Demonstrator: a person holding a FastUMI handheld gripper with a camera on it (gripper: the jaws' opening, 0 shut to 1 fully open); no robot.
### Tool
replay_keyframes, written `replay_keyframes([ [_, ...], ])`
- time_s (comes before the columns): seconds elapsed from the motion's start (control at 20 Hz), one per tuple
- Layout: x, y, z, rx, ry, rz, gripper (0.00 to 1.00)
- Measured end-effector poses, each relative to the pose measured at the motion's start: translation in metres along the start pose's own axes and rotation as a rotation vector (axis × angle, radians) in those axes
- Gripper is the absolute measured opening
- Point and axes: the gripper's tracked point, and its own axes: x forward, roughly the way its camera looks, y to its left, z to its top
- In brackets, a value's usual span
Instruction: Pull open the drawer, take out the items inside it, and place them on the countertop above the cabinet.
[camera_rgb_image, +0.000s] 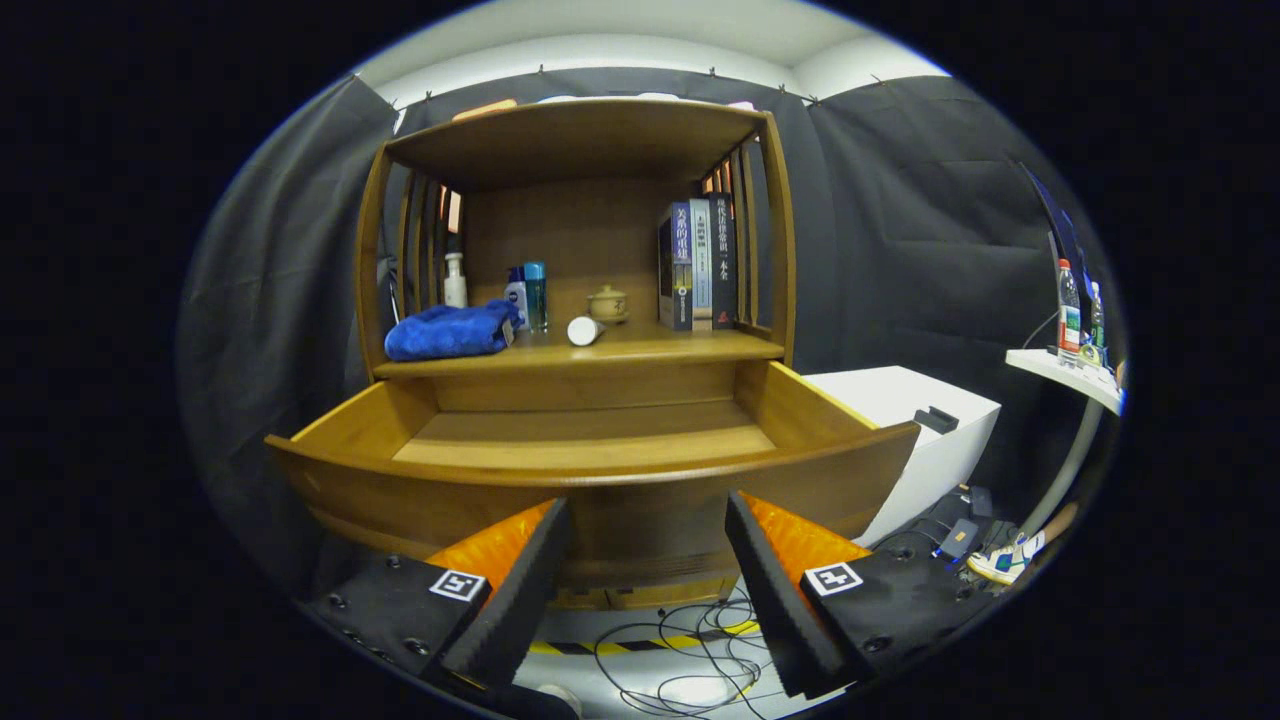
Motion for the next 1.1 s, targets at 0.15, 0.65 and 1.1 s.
replay_keyframes([
  [0.15, 0.010, 0.003, -0.012, -0.018, 0.018, 0.002, 1.00],
  [0.65, 0.025, 0.003, -0.005, -0.053, -0.014, 0.021, 0.96],
  [1.1, 0.062, 0.005, 0.008, -0.056, -0.025, 0.019, 0.96],
])
